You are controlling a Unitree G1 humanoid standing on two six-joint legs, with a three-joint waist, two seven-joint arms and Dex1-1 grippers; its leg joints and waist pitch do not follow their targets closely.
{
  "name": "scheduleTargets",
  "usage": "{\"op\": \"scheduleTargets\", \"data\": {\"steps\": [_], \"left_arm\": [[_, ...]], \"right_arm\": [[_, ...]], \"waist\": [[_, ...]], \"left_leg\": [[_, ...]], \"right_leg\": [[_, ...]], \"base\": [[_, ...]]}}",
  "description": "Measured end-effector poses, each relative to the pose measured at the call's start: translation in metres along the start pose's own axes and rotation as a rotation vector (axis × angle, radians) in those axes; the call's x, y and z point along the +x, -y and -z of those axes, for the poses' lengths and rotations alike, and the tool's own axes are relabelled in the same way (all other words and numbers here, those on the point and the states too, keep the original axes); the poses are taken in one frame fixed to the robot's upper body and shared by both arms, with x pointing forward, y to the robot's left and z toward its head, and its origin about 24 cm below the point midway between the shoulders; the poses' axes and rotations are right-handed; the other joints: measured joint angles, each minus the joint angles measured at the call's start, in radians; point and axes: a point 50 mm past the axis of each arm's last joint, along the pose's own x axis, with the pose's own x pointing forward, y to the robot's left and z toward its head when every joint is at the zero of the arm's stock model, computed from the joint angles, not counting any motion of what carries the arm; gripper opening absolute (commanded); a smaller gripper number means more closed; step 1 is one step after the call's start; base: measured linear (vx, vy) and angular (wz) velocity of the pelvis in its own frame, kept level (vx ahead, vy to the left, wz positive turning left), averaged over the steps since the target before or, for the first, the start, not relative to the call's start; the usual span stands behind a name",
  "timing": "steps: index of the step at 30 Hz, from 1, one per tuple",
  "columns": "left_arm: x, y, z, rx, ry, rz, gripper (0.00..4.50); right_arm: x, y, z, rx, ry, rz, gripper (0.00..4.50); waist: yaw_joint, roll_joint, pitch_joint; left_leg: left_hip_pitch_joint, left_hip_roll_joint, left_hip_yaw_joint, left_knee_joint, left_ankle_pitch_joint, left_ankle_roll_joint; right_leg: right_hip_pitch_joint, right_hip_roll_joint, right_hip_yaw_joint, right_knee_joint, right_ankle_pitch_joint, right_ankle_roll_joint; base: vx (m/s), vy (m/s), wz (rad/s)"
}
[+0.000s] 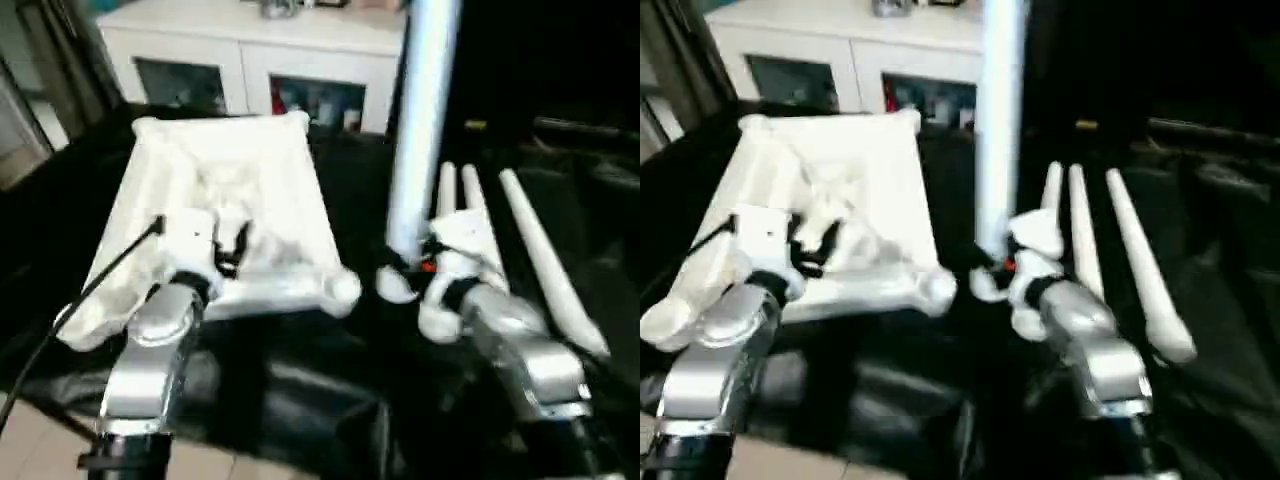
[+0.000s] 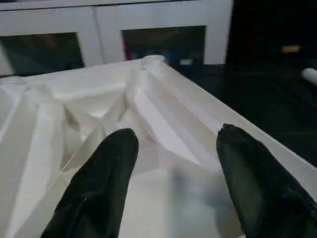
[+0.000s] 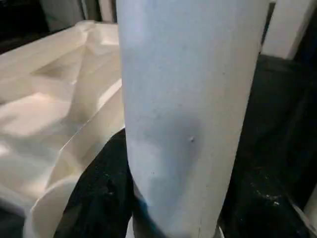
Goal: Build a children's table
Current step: Pick table leg
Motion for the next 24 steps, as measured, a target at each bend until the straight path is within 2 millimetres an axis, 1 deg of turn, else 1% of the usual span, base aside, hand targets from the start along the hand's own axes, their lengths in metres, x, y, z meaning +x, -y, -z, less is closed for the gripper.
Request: {"op": "scheduleTargets", "data": {"steps": [1,2,4,5,6,8,9,10,12,13,14,16,17,18,19,21,24], "left_arm": [[-0.001,0.0,0.0,0.004,-0.002,0.038,2.98],[-0.001,0.002,0.0,0.003,-0.004,0.083,2.98],[-0.001,0.009,0.001,0.0,-0.014,0.188,2.98],[0.0,0.012,0.002,0.005,-0.024,0.244,3.17],[0.002,0.016,0.006,0.005,-0.041,0.342,3.27],[0.004,0.019,0.009,0.017,-0.068,0.471,3.33],[0.005,0.021,0.009,0.028,-0.074,0.514,3.37],[0.009,0.022,0.009,0.043,-0.083,0.564,3.47],[0.016,0.023,0.008,0.068,-0.097,0.627,3.68],[0.018,0.024,0.007,0.088,-0.097,0.654,3.37],[0.021,0.025,0.007,0.11,-0.101,0.681,3.18],[0.027,0.028,0.012,0.163,-0.132,0.742,3.3],[0.029,0.029,0.015,0.175,-0.148,0.768,3.14],[0.03,0.029,0.018,0.189,-0.165,0.797,2.86],[0.03,0.028,0.021,0.204,-0.185,0.84,2.68],[0.029,0.027,0.025,0.216,-0.222,0.905,2.75],[0.029,0.021,0.028,0.245,-0.274,0.977,2.67]], "right_arm": [[0.001,-0.002,0.0,0.009,0.004,-0.002,1.9],[0.002,-0.005,0.001,0.02,0.006,-0.011,1.9],[0.003,-0.005,0.0,0.024,0.011,-0.018,1.9],[0.003,-0.005,-0.002,0.02,0.013,-0.022,1.9],[0.002,-0.003,-0.003,0.013,0.013,-0.028,1.9],[-0.001,0.002,-0.004,-0.003,0.007,-0.034,1.9],[-0.003,0.005,-0.004,-0.004,0.007,-0.033,1.9],[-0.005,0.009,-0.005,-0.002,0.007,-0.039,1.9],[-0.007,0.011,-0.006,-0.002,0.001,-0.062,1.9],[-0.008,0.011,-0.006,-0.002,-0.004,-0.07,1.9],[-0.009,0.011,-0.006,-0.009,-0.013,-0.083,1.9],[-0.013,0.013,-0.007,-0.034,-0.026,-0.108,1.9],[-0.015,0.013,-0.009,-0.043,-0.028,-0.119,1.9],[-0.016,0.014,-0.009,-0.049,-0.031,-0.126,1.9],[-0.017,0.015,-0.009,-0.054,-0.039,-0.131,1.9],[-0.02,0.016,-0.007,-0.057,-0.05,-0.136,1.9],[-0.022,0.013,-0.006,-0.061,-0.067,-0.16,1.9]], "waist": [[0.0,0.002,0.0],[-0.001,0.003,0.0],[0.004,0.006,0.002],[0.005,0.008,0.003],[0.006,0.01,0.004],[0.004,0.011,0.005],[0.002,0.011,0.005],[0.001,0.011,0.006],[-0.004,0.012,0.006],[-0.004,0.012,0.006],[-0.004,0.013,0.006],[-0.004,0.015,0.007],[-0.005,0.015,0.007],[-0.005,0.016,0.007],[-0.006,0.016,0.006],[-0.005,0.018,0.006],[-0.005,0.021,0.007]], "left_leg": [[-0.002,0.004,0.0,0.004,0.0,0.0],[-0.004,0.004,0.001,0.005,0.0,0.001],[-0.005,0.004,0.008,0.004,0.001,0.004],[-0.003,0.006,0.014,0.002,0.001,0.004],[0.0,0.011,0.026,-0.001,0.004,0.001],[0.005,0.021,0.045,-0.007,0.008,0.007],[0.007,0.024,0.053,-0.011,0.014,0.007],[0.012,0.027,0.063,-0.017,0.018,0.007],[0.02,0.031,0.079,-0.025,0.019,0.007],[0.021,0.032,0.081,-0.027,0.019,0.006],[0.02,0.033,0.082,-0.027,0.02,0.006],[0.02,0.034,0.083,-0.033,0.029,0.005],[0.02,0.034,0.084,-0.035,0.033,0.004],[0.019,0.035,0.084,-0.036,0.035,0.004],[0.018,0.036,0.084,-0.037,0.037,0.003],[0.018,0.036,0.084,-0.039,0.037,0.003],[0.012,0.036,0.085,-0.039,0.038,0.004]], "right_leg": [[-0.001,0.001,-0.003,-0.003,0.0,0.0],[-0.003,0.0,-0.002,-0.008,0.0,0.0],[-0.001,-0.005,-0.002,-0.009,-0.004,-0.007],[0.001,-0.007,-0.002,-0.009,-0.004,-0.007],[0.004,-0.009,0.0,-0.01,-0.004,-0.007],[0.006,-0.013,0.0,-0.01,-0.003,-0.007],[0.007,-0.015,0.0,-0.01,-0.001,-0.007],[0.008,-0.019,0.0,-0.01,0.0,-0.006],[0.011,-0.023,0.001,-0.01,-0.001,-0.003],[0.012,-0.024,0.001,-0.011,-0.002,-0.001],[0.012,-0.023,0.001,-0.011,-0.001,0.0],[0.011,-0.023,0.001,-0.011,0.001,0.001],[0.01,-0.023,0.001,-0.011,0.003,0.001],[0.01,-0.022,0.001,-0.011,0.003,0.001],[0.009,-0.021,0.001,-0.011,0.003,0.0],[0.005,-0.021,0.0,-0.013,0.005,-0.004],[0.0,-0.021,0.0,-0.014,0.006,-0.004]], "base": [[0.0,0.0,0.0],[0.0,0.0,0.0],[0.0,0.0,0.0],[0.0,0.0,0.0],[0.0,0.0,0.0],[-0.034,0.0,0.02],[-0.071,-0.012,0.07],[-0.062,-0.016,0.07],[-0.04,-0.013,0.04],[0.0,0.0,0.0],[0.0,0.0,0.0],[0.0,0.0,0.0],[0.0,0.0,0.0],[0.0,0.0,0.0],[0.0,0.0,0.0],[0.0,0.0,0.0],[0.0,0.0,0.0]]}}
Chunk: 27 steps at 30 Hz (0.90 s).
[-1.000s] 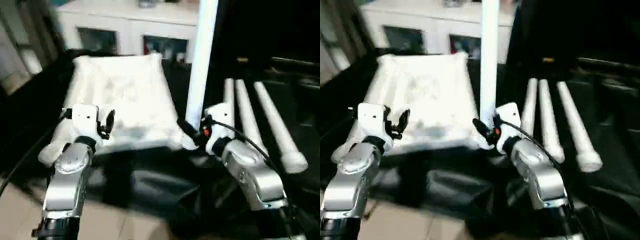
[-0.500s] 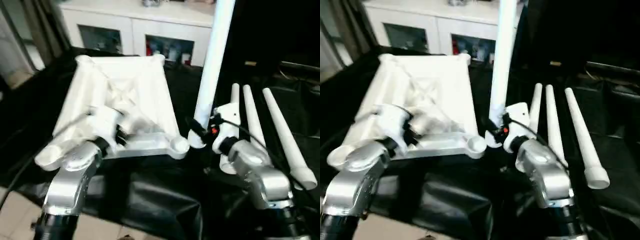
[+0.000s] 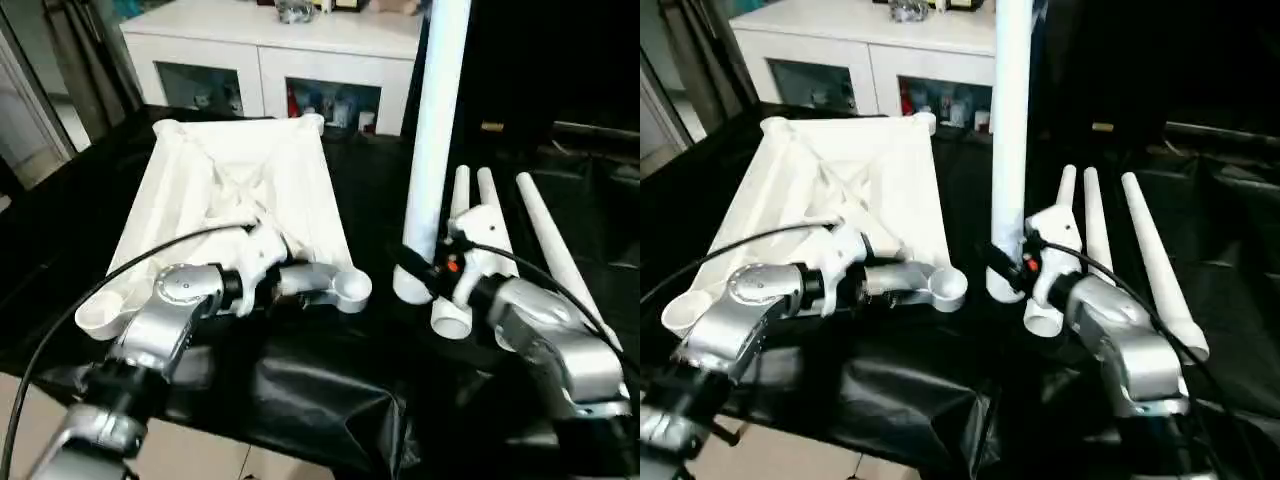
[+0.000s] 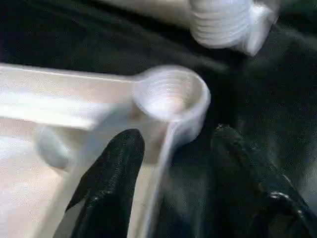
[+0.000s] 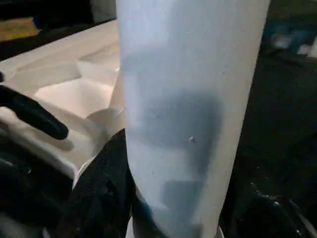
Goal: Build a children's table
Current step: Pick table leg
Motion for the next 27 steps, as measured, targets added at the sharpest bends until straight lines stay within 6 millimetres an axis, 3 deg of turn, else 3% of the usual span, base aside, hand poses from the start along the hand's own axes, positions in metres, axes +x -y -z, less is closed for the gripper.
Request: {"op": "scheduleTargets", "data": {"steps": [1,3,6,8,17,20,22,25,27], "left_arm": [[-0.002,-0.003,0.002,0.005,-0.018,0.009,2.29],[-0.004,-0.005,0.003,0.019,-0.034,0.016,2.36],[-0.006,-0.011,0.007,0.046,-0.071,0.013,1.9],[-0.008,-0.011,0.01,0.045,-0.078,0.007,1.94],[-0.009,-0.018,0.016,0.05,-0.104,0.016,1.04],[-0.008,-0.02,0.019,0.041,-0.118,0.013,0.97],[-0.009,-0.021,0.02,0.037,-0.121,0.013,0.61],[-0.009,-0.021,0.02,0.04,-0.12,0.025,0.53],[-0.008,-0.022,0.02,0.037,-0.122,0.034,0.2]], "right_arm": [[0.0,-0.001,0.0,-0.001,-0.001,-0.005,1.9],[0.0,-0.001,-0.001,-0.005,0.001,-0.008,1.9],[-0.001,-0.003,-0.002,-0.012,0.0,-0.024,1.9],[-0.002,-0.003,-0.003,-0.018,0.004,-0.028,1.9],[-0.002,-0.004,-0.002,-0.007,-0.005,-0.034,1.9],[-0.002,-0.004,-0.002,-0.008,-0.006,-0.035,1.9],[-0.002,-0.003,-0.002,-0.008,-0.006,-0.035,1.9],[-0.002,-0.004,-0.002,-0.006,-0.007,-0.036,1.9],[-0.002,-0.004,-0.002,-0.005,-0.006,-0.038,1.9]], "waist": [[0.0,0.001,0.001],[0.0,0.003,0.0],[0.001,0.004,0.001],[0.0,0.004,0.001],[0.001,0.004,0.001],[0.001,0.004,0.001],[0.001,0.004,0.001],[0.002,0.004,0.001],[0.001,0.004,0.001]], "left_leg": [[-0.001,0.0,0.0,0.0,0.001,0.002],[-0.002,0.0,0.0,0.0,0.002,0.005],[-0.002,0.0,0.0,0.0,0.001,0.006],[-0.002,0.0,0.0,0.0,0.0,0.003],[-0.002,0.001,0.001,0.0,0.0,0.002],[-0.002,0.001,0.001,0.0,0.0,0.002],[-0.002,0.001,0.001,0.0,0.0,0.002],[-0.002,0.001,0.001,0.0,0.0,0.002],[-0.002,0.001,0.001,0.0,0.0,0.002]], "right_leg": [[-0.001,0.0,0.0,-0.001,0.0,0.0],[0.0,0.0,-0.001,-0.002,0.0,0.0],[0.0,-0.001,-0.001,-0.004,0.001,-0.001],[0.001,-0.001,-0.001,-0.004,0.001,-0.001],[0.001,-0.001,-0.002,-0.003,0.001,-0.001],[0.001,-0.001,-0.002,-0.004,0.001,-0.001],[0.001,-0.001,-0.002,-0.004,0.001,-0.001],[0.001,-0.001,-0.002,-0.004,0.001,-0.001],[0.001,-0.001,-0.002,-0.004,0.001,-0.001]], "base": [[0.0,0.0,0.0],[0.0,0.0,0.0],[0.0,0.0,0.0],[0.0,0.0,0.0],[0.0,0.0,0.0],[0.0,0.0,0.0],[0.0,0.0,0.0],[0.0,0.0,0.0],[0.0,0.0,0.0]]}}
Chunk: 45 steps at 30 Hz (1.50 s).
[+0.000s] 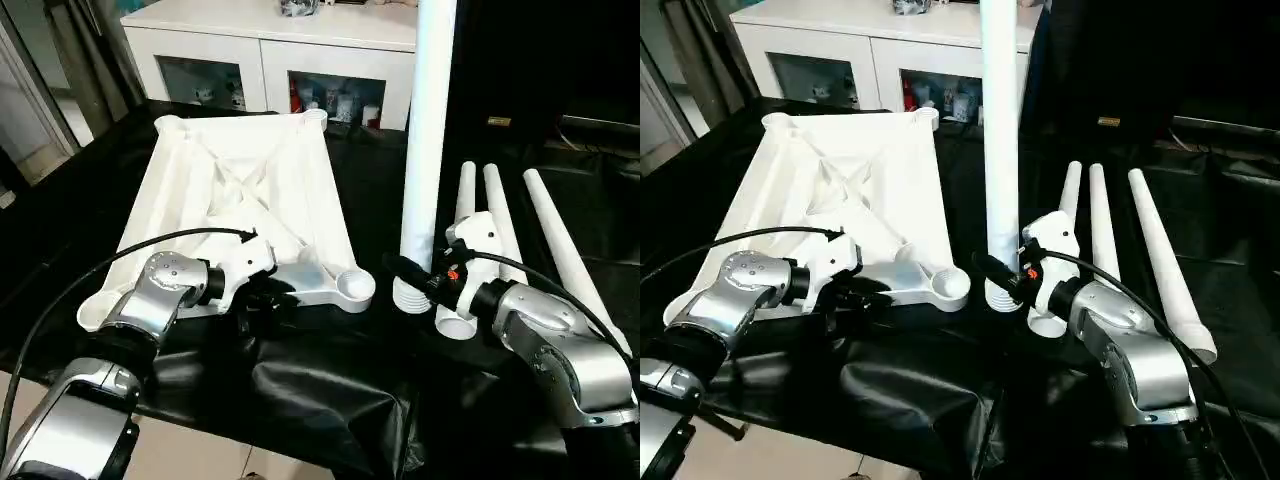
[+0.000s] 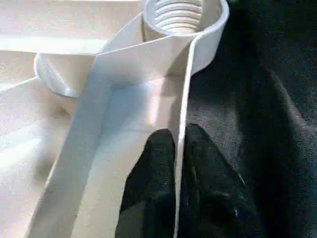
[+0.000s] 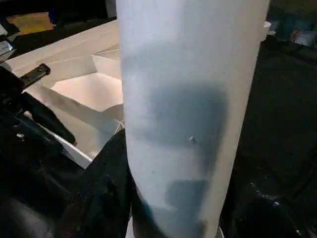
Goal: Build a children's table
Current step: Pick table leg, then insert table leg to table base
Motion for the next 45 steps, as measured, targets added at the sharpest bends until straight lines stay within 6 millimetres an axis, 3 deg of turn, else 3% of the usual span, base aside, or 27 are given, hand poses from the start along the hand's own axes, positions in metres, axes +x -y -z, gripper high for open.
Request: {"op": "scheduleTargets", "data": {"steps": [8,17,23,32,45], "left_arm": [[0.005,0.003,-0.002,-0.026,0.021,0.043,0.07],[0.019,0.025,-0.011,-0.027,0.042,0.056,0.0],[0.025,0.03,-0.015,-0.047,0.042,-0.001,0.0],[0.021,0.039,-0.014,-0.059,0.038,-0.014,0.0],[0.021,0.04,-0.015,-0.067,0.038,-0.025,0.0]], "right_arm": [[0.002,-0.004,-0.002,0.018,0.016,-0.028,1.9],[0.017,-0.008,-0.019,0.03,0.05,-0.133,1.89],[0.027,-0.015,-0.004,0.059,-0.036,-0.199,1.89],[0.048,-0.008,-0.005,0.041,-0.026,-0.182,1.89],[0.052,-0.004,0.003,0.077,-0.004,-0.188,1.89]], "waist": [[-0.002,0.001,0.0],[0.001,0.008,0.0],[-0.002,0.005,0.001],[-0.007,0.003,0.0],[-0.007,0.001,0.0]], "left_leg": [[0.0,0.001,0.0,-0.001,0.0,0.0],[0.001,0.001,0.004,-0.001,0.001,0.002],[0.0,0.001,0.007,-0.001,0.002,0.004],[-0.001,0.002,0.007,-0.004,0.003,0.007],[-0.002,0.002,0.008,-0.006,0.004,0.008]], "right_leg": [[0.0,0.0,-0.001,0.0,0.0,0.0],[0.001,-0.002,0.0,0.0,0.0,0.0],[0.002,-0.003,0.0,-0.001,0.0,0.0],[0.001,-0.002,0.0,-0.002,0.0,0.0],[0.001,-0.002,0.0,-0.004,0.0,0.0]], "base": [[0.0,0.0,0.0],[0.0,0.0,0.0],[0.0,0.0,0.0],[0.0,0.0,0.0],[0.0,0.0,0.0]]}}
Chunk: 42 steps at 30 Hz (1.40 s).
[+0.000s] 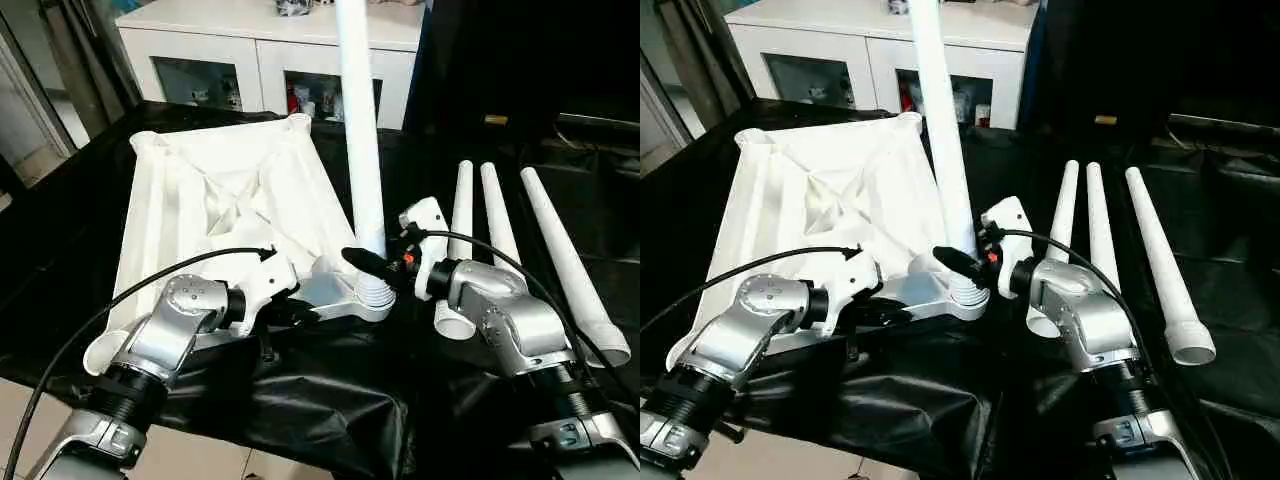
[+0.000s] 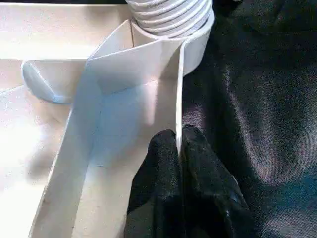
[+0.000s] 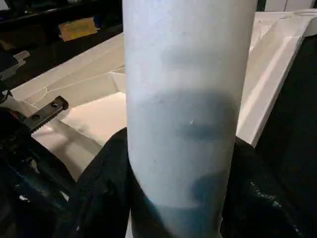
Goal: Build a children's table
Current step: Insert table leg to table base
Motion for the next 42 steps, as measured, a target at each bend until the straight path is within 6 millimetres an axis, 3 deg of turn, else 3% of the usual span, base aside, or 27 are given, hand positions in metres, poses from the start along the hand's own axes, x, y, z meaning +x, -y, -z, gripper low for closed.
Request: {"op": "scheduleTargets", "data": {"steps": [5,12,18,32,36,40,42], "left_arm": [[0.005,0.0,-0.002,-0.004,0.012,-0.022,0.0],[0.009,-0.001,0.001,-0.021,0.014,-0.026,0.0],[0.01,-0.001,0.003,-0.025,0.016,-0.028,0.0],[0.012,-0.002,0.003,-0.023,0.015,-0.029,0.0],[0.014,-0.003,0.004,-0.028,0.013,-0.046,0.0],[0.014,-0.003,0.006,-0.037,0.009,-0.055,0.0],[0.016,-0.003,0.008,-0.048,0.006,-0.059,0.0]], "right_arm": [[-0.008,0.004,0.009,0.07,0.083,0.045,1.89],[-0.02,0.003,0.026,0.15,0.214,0.121,1.88],[-0.026,0.001,0.034,0.151,0.267,0.152,1.88],[-0.029,-0.001,0.042,0.091,0.322,0.183,1.88],[-0.029,0.005,0.056,0.152,0.332,0.201,1.88],[-0.025,0.012,0.061,0.145,0.337,0.164,1.88],[-0.024,0.015,0.064,0.128,0.332,0.141,1.88]], "waist": [[0.004,0.002,-0.001],[0.008,0.016,-0.01],[0.008,0.019,-0.013],[0.006,0.017,-0.017],[0.002,0.014,-0.02],[-0.002,0.01,-0.023],[-0.006,0.01,-0.025]], "left_leg": [[0.001,0.0,0.001,0.0,0.0,0.0],[0.001,0.0,0.002,0.0,-0.001,-0.001],[0.002,0.0,0.004,0.0,-0.002,-0.003],[0.004,0.0,0.01,-0.002,-0.001,0.0],[0.005,0.0,0.012,-0.002,-0.001,0.0],[0.008,0.0,0.012,-0.003,-0.001,0.0],[0.014,0.003,0.011,-0.004,-0.001,0.0]], "right_leg": [[0.001,0.0,0.0,0.0,0.0,0.0],[0.002,-0.001,0.0,-0.001,0.0,0.0],[0.003,-0.003,0.0,-0.002,0.0,0.0],[0.004,-0.007,0.0,-0.002,-0.002,0.004],[0.004,-0.009,-0.001,-0.003,-0.003,0.004],[0.007,-0.013,-0.007,-0.004,-0.003,0.005],[0.016,-0.015,-0.017,-0.011,-0.004,0.006]], "base": [[0.0,0.0,0.0],[0.0,0.0,0.0],[0.0,0.0,0.0],[0.0,0.0,0.0],[0.0,0.0,0.0],[0.0,0.0,0.0],[0.0,0.0,0.0]]}}
